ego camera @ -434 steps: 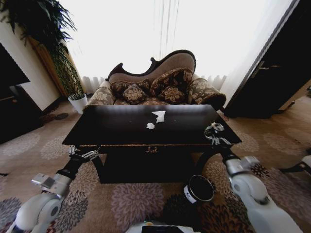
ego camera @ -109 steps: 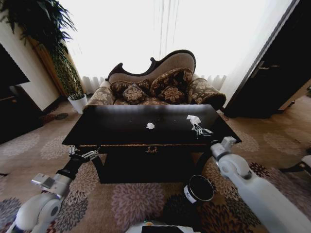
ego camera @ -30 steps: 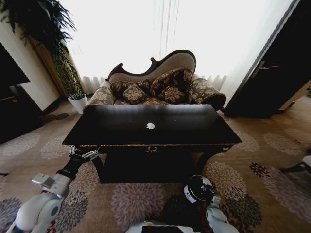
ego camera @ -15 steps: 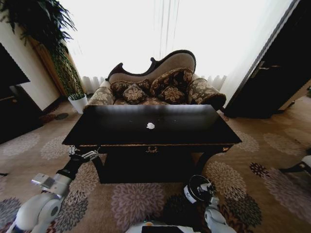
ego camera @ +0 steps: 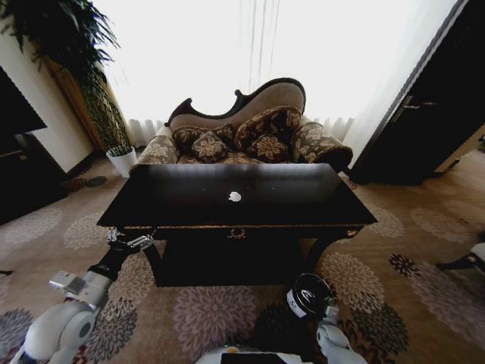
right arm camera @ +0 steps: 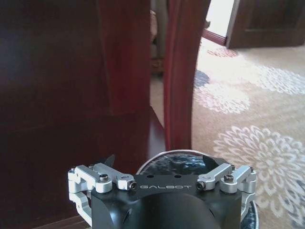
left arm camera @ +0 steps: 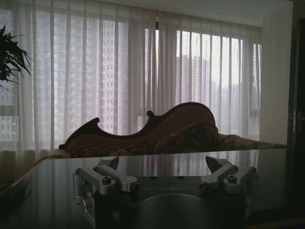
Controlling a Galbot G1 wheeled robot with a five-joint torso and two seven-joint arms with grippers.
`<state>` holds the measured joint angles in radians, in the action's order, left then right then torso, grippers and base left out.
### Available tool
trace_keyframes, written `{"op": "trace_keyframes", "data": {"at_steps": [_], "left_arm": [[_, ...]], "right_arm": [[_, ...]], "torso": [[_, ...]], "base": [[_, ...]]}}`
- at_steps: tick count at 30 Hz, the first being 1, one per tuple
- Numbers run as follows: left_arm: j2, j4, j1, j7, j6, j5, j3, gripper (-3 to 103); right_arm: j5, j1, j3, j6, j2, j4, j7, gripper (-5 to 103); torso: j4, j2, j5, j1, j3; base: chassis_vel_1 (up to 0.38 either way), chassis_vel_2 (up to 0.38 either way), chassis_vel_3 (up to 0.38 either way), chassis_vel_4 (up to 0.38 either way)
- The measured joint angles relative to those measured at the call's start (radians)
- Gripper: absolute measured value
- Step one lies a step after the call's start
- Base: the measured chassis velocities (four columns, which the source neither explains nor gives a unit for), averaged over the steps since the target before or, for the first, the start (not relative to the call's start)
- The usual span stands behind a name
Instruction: Move to the front of the table and place the trash on the table into the trash bin.
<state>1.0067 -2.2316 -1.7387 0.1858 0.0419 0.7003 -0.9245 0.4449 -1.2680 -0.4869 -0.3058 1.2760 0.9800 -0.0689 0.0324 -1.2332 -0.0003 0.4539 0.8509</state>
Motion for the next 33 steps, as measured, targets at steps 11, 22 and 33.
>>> {"op": "trace_keyframes", "data": {"at_steps": [11,22,33], "left_arm": [[0.0,0.0,0.0,0.0,0.0,0.0,0.0,100],[0.0,0.0,0.0,0.0,0.0,0.0,0.0,100],[0.0,0.0,0.0,0.0,0.0,0.0,0.0,100]], "right_arm": [[-0.181,-0.18,-0.03,-0.207,0.043,0.186,0.058,100],[-0.21,-0.367,-0.064,-0.331,0.081,0.425,0.107,100],[-0.166,-0.483,-0.112,-0.334,0.112,0.65,0.089,100]], "torso": [[0.0001,0.0,0.0,0.0,0.0],[0.0002,0.0,-0.0001,0.0,0.0],[0.0,0.0,0.0,0.0,0.0]], "base": [[0.0,0.0,0.0,0.0],[0.0,0.0,0.0,0.0],[0.0,0.0,0.0,0.0]]}}
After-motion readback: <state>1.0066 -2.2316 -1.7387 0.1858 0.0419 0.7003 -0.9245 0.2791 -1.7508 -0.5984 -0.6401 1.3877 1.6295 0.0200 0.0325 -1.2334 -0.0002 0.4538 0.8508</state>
